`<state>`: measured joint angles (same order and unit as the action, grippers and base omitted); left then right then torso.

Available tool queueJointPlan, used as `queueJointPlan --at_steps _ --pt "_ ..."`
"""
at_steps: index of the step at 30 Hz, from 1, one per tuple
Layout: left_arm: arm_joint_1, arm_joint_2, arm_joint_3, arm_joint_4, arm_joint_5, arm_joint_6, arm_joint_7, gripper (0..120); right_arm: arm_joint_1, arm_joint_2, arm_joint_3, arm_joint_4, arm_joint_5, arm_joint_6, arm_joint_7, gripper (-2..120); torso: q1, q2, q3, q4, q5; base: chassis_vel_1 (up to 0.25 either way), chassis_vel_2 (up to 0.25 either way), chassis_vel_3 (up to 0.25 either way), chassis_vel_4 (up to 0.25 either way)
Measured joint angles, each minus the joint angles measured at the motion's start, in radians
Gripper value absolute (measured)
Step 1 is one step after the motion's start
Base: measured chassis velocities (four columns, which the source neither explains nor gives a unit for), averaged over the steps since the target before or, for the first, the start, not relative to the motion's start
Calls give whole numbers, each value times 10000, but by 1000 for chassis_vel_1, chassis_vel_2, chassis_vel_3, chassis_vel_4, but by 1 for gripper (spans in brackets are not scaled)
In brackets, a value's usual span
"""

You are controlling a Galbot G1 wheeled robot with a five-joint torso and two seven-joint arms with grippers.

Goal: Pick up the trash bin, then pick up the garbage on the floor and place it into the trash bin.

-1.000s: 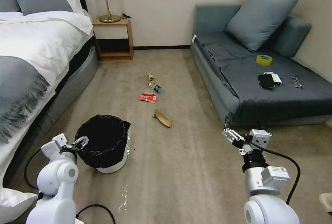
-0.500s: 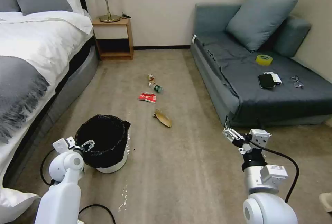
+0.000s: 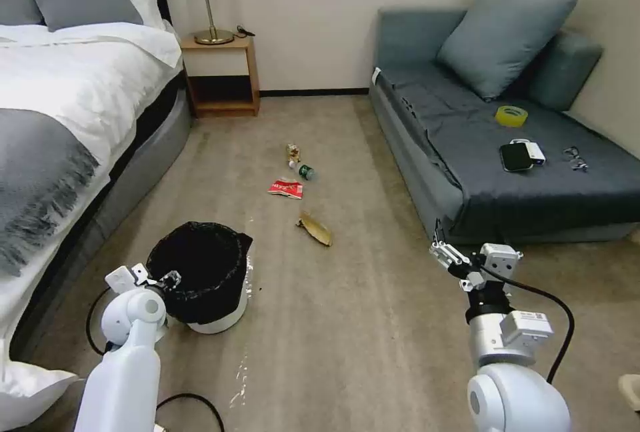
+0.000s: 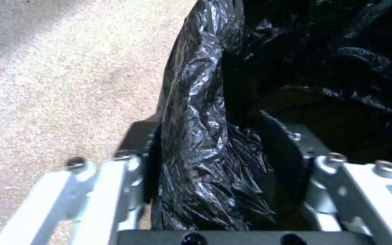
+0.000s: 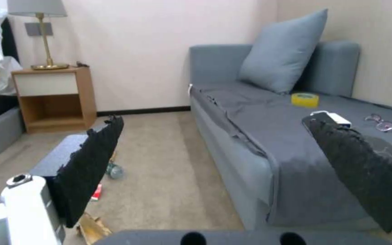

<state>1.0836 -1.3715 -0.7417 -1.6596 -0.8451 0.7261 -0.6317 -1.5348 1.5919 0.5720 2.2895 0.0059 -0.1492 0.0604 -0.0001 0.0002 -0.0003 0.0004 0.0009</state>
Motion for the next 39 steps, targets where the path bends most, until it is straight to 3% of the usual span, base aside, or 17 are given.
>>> queueJointPlan --at_steps 7,9,12,17,21,24,25,29,30,33,39 --pt "36 -77 -81 -33 -172 7 -97 20 60 -97 42 -26 69 14 -17 100 0 0 1 0 -4 0 0 0 0" --pt "42 -81 -90 -38 -182 7 -99 19 61 -104 45 -26 74 16 -20 100 0 0 2 0 -4 0 0 0 0" --pt "66 -123 -191 -89 -266 10 -121 4 88 -159 52 -31 140 25 -40 100 0 -1 3 -3 -9 0 0 0 0" --pt "175 -183 -303 -387 -320 -52 -119 3 96 -219 53 -31 241 40 -43 100 1 -4 7 -13 -28 0 0 0 0" --pt "420 -226 -388 -1114 -311 -49 -10 3 95 -275 37 9 423 79 -11 100 2 -6 9 -15 -30 0 0 0 0" --pt "687 -293 -556 -1982 129 -151 187 3 63 -342 25 47 784 483 -11 100 2 -6 6 -5 -17 0 0 0 0" --pt "687 -293 -556 -1982 129 -151 187 3 63 -342 25 47 784 483 -11 100 2 -6 6 -5 -17 0 0 0 0" --pt "1219 -400 -750 -3130 1551 -78 882 3 44 -479 72 134 1262 1071 -90 100 1 -6 5 -6 -9 0 0 0 0" --pt "1219 -400 -750 -3130 1551 -78 882 3 44 -479 72 134 1262 1071 -90 100 1 -6 5 -6 -9 0 0 0 0" --pt "1599 -476 -999 -3503 3154 -76 1567 3 58 -606 160 201 1538 1285 -149 100 2 -5 4 -3 -9 0 0 0 0" --pt "2109 -692 -1275 -3908 3702 25 1947 3 74 -778 282 206 1771 1506 -366 100 2 -3 4 -4 -10 0 0 0 0"
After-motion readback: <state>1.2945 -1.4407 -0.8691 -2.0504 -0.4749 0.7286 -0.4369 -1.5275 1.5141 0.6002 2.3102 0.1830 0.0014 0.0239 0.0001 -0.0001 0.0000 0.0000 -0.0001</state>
